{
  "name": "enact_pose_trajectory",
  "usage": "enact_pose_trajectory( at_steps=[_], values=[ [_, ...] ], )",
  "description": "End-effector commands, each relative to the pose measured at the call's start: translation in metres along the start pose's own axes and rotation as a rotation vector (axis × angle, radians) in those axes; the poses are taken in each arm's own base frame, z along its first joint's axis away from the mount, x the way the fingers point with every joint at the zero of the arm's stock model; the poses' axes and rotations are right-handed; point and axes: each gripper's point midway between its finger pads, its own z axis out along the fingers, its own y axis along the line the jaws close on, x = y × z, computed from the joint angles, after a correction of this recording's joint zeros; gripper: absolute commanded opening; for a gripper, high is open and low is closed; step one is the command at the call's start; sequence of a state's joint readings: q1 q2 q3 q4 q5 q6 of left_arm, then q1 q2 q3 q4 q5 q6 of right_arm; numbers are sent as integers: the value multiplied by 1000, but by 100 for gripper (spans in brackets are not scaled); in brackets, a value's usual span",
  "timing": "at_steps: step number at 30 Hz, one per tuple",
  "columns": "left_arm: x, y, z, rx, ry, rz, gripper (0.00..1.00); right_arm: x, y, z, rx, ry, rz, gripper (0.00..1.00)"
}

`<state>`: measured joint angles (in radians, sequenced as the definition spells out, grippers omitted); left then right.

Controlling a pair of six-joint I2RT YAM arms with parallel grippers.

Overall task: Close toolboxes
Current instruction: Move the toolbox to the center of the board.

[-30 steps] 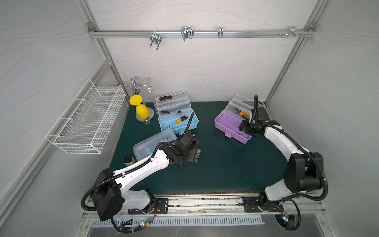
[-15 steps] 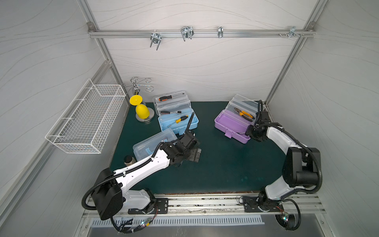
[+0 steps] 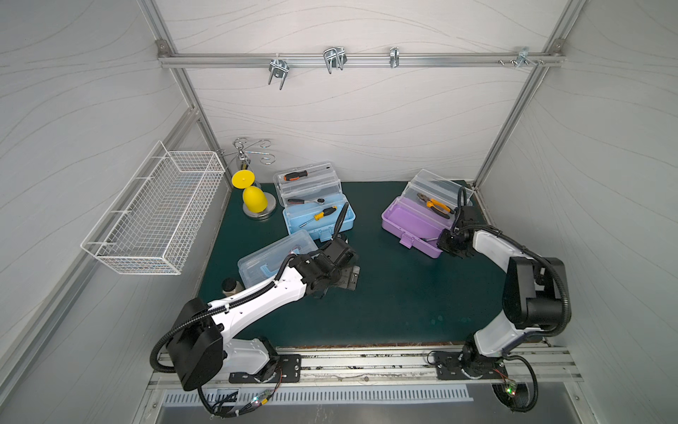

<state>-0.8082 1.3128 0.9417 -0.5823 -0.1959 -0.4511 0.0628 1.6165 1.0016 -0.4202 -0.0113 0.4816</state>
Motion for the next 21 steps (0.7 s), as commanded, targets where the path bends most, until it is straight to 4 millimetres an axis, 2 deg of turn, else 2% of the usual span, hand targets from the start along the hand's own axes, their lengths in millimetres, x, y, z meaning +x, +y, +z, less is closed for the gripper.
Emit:
enact_pose_trajectory(
  at_steps=[1,9,21],
  values=[
    [-5,-2,3,-3,-25,-29,100,72,17,6,-68,210,-74,18],
    [-5,1,1,-16,-34,-36,99,134,46,-8,-140,316,-154,22],
    [5,6,8,-36,-3,-34,99,190,31,-30,-116,342,-181,22]
  ],
)
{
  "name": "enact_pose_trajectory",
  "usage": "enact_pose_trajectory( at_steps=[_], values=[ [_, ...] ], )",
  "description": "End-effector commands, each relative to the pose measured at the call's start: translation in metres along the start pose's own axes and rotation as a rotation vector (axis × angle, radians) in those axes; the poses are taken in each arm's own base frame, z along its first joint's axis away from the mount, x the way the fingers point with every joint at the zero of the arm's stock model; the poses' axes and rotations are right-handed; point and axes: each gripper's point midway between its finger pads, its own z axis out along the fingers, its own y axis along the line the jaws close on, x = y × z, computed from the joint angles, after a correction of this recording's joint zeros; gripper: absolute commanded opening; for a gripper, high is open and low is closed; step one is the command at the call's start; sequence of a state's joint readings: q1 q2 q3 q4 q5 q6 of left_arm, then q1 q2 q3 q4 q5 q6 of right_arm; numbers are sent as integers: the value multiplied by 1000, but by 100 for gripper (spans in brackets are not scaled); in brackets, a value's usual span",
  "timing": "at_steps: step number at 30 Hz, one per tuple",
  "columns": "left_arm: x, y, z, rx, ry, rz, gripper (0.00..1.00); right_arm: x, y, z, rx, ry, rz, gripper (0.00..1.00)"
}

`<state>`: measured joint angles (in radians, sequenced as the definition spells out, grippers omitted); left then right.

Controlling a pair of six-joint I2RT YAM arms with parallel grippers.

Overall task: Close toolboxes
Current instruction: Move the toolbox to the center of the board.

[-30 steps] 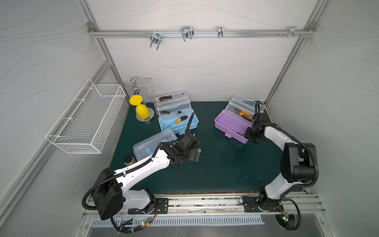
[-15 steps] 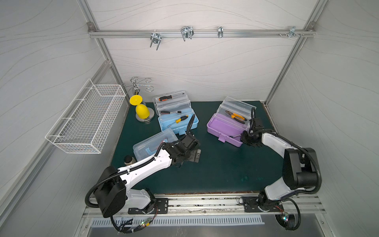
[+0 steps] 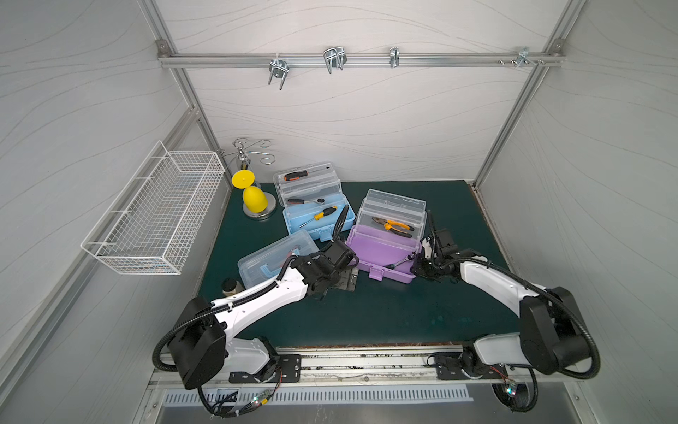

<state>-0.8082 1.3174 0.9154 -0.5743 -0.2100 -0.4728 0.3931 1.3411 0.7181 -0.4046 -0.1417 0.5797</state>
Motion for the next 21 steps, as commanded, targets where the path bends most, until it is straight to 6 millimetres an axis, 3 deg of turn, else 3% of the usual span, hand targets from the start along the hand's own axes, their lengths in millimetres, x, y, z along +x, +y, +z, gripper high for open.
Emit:
enact_pose_trajectory(
  at_steps=[1,5,8,17,21],
  values=[
    [-2,1,2,-14,-13,-18,98,61,-22,1,81,175,40,23],
    [2,1,7,-21,2,-14,98,70,-22,-7,81,164,34,33],
    [4,2,10,-28,13,-9,98,62,-21,-22,95,117,15,44],
    [7,0,17,-21,22,-9,97,6,-2,-84,158,-88,-100,61],
    [9,-5,21,-12,29,-3,97,-35,22,-102,88,-188,-128,64]
  ],
)
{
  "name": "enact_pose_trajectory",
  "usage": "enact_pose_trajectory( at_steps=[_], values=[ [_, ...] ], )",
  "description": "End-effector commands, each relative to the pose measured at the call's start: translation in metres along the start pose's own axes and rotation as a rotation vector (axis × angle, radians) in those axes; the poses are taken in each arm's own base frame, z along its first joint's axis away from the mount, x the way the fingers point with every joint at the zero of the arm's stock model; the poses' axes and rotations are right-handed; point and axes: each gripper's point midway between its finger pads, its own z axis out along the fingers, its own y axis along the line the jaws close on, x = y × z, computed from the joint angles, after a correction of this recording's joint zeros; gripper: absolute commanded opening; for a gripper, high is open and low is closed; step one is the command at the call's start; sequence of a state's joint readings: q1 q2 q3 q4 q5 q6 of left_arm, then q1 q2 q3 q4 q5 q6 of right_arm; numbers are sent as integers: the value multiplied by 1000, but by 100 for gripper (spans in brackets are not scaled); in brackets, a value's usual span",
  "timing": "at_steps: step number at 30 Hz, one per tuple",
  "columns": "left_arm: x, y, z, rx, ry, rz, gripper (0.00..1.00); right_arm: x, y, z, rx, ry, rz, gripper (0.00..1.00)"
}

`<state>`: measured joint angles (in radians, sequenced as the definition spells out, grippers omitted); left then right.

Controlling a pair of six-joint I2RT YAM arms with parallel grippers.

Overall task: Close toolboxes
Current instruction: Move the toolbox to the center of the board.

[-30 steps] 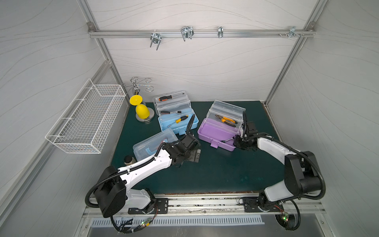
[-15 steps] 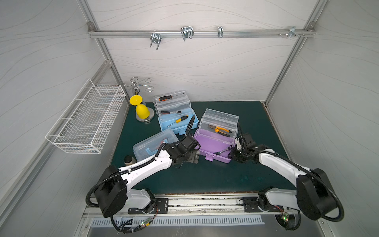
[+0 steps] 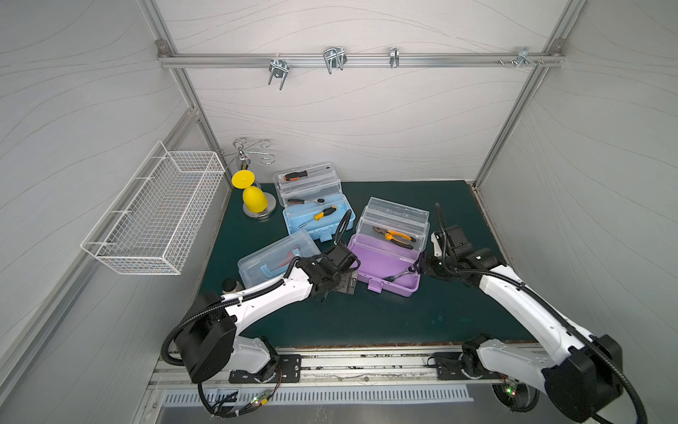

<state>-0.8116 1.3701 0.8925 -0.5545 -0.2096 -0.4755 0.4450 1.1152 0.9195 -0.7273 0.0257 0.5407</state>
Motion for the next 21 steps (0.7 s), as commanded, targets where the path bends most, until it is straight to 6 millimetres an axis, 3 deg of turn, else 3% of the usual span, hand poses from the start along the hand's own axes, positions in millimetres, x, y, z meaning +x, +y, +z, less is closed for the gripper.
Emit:
enact_pose_trajectory(
  at_steps=[1,7,13,16,21],
  values=[
    [-3,-8,4,11,-16,-8,97,-28,4,-8,-11,-48,-35,64],
    [3,-15,14,-21,4,28,97,-81,40,1,-110,-90,-128,65],
    [8,-19,25,-60,28,60,97,-123,57,29,-111,-92,-204,67],
    [7,-22,30,-67,30,63,97,-132,67,45,-140,-66,-226,67],
    [1,-27,35,-67,23,60,97,-130,74,72,-172,5,-237,67]
  ],
)
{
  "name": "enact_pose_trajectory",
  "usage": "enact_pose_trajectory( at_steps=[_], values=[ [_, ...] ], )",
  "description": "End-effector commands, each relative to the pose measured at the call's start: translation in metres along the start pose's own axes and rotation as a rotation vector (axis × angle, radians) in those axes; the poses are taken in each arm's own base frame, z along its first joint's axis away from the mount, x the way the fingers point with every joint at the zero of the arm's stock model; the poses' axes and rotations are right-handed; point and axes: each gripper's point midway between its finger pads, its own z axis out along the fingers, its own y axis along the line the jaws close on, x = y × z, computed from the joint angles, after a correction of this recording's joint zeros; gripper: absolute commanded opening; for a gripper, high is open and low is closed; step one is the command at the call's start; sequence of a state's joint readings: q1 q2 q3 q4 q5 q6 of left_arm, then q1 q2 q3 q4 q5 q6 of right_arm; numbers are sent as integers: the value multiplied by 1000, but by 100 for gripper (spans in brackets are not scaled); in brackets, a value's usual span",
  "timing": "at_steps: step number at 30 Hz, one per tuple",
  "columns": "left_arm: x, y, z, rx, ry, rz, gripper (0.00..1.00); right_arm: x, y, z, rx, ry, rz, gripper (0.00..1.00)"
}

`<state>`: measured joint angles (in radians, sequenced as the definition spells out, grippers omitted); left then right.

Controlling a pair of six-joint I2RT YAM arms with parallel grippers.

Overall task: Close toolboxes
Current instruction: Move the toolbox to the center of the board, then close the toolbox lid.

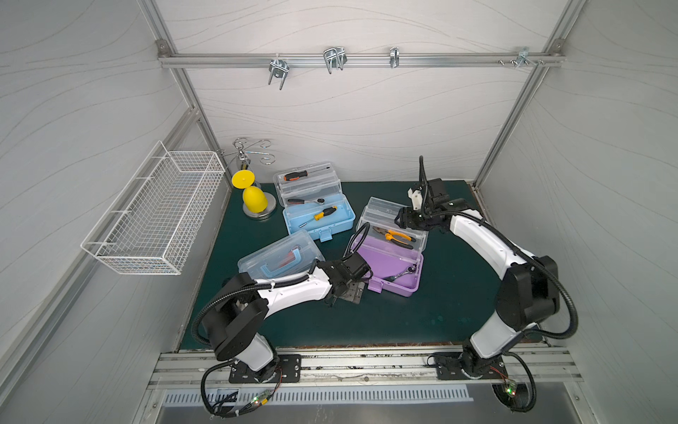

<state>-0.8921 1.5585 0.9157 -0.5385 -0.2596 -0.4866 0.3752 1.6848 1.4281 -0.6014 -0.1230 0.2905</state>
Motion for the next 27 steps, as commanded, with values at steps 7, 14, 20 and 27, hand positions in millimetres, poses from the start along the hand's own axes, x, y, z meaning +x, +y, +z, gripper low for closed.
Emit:
enact_pose_trajectory(
  at_steps=[7,14,20,27],
  values=[
    [-37,-19,-2,33,-97,-50,97,13,10,21,-79,86,-63,67],
    [-44,-28,4,52,-101,-54,97,41,24,19,-162,150,-65,64],
    [-49,-33,6,61,-106,-48,97,62,34,18,-223,199,-51,63],
    [-53,-34,6,62,-118,-48,97,78,47,9,-275,233,-53,63]
  ],
)
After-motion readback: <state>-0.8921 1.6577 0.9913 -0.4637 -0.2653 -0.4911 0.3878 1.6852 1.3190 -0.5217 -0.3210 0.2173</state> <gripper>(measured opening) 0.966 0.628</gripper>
